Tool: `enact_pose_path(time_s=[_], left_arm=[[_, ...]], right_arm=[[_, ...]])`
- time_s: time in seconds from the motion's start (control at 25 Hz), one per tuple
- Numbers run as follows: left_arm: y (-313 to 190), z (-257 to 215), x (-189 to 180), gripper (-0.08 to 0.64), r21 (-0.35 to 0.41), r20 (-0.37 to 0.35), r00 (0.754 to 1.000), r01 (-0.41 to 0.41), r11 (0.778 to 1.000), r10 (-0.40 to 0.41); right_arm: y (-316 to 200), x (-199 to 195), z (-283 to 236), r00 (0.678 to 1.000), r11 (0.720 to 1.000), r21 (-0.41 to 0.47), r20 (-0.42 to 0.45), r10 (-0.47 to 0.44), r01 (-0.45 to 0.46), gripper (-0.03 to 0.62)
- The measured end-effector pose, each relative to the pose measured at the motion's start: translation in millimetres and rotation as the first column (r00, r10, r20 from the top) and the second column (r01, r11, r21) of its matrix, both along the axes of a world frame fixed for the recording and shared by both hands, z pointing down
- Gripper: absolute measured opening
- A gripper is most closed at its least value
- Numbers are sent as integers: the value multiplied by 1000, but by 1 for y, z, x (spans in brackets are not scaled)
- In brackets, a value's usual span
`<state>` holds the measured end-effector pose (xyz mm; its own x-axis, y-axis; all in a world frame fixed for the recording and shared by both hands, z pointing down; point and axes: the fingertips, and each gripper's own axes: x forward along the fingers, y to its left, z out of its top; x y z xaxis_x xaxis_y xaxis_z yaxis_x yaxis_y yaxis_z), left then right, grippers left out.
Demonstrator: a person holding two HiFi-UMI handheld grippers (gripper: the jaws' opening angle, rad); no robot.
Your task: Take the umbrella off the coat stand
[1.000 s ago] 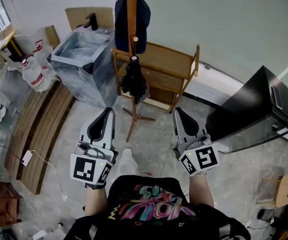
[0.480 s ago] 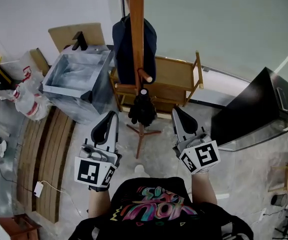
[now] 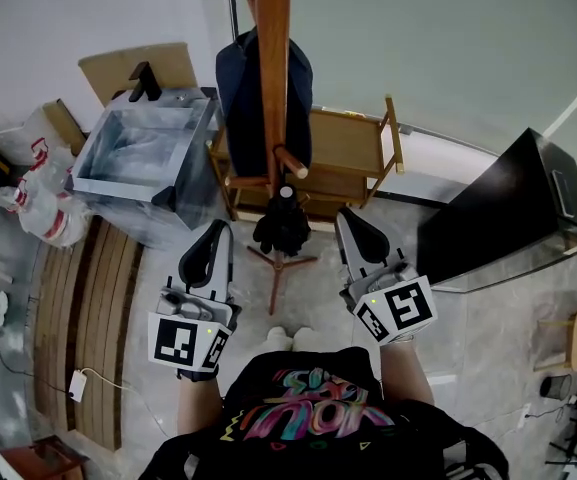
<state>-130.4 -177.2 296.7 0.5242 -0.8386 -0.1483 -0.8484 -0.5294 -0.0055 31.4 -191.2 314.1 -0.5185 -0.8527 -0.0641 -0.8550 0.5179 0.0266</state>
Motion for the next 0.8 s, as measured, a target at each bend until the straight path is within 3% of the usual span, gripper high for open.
enact_pose_path(time_s=[0.4, 0.52, 0.64, 0.8], left_arm=[[-15, 8, 10, 34, -18, -40, 999, -4, 1000, 3], [-16, 13, 13, 43, -26, -49, 999, -20, 999, 19], [-16, 18, 16, 118, -38, -57, 997, -54, 998, 52], [-17, 26, 16, 148, -43, -53, 996, -76, 996, 74]], right_arm=[[-14, 15, 3, 999, 999, 0, 39, -36, 36, 14], [-15, 17, 3, 996, 998, -6, 65, -68, 69, 52], [-15, 18, 4, 992, 995, -9, 79, -102, 103, 87], [-16, 14, 7, 985, 989, -16, 90, -144, 146, 134]])
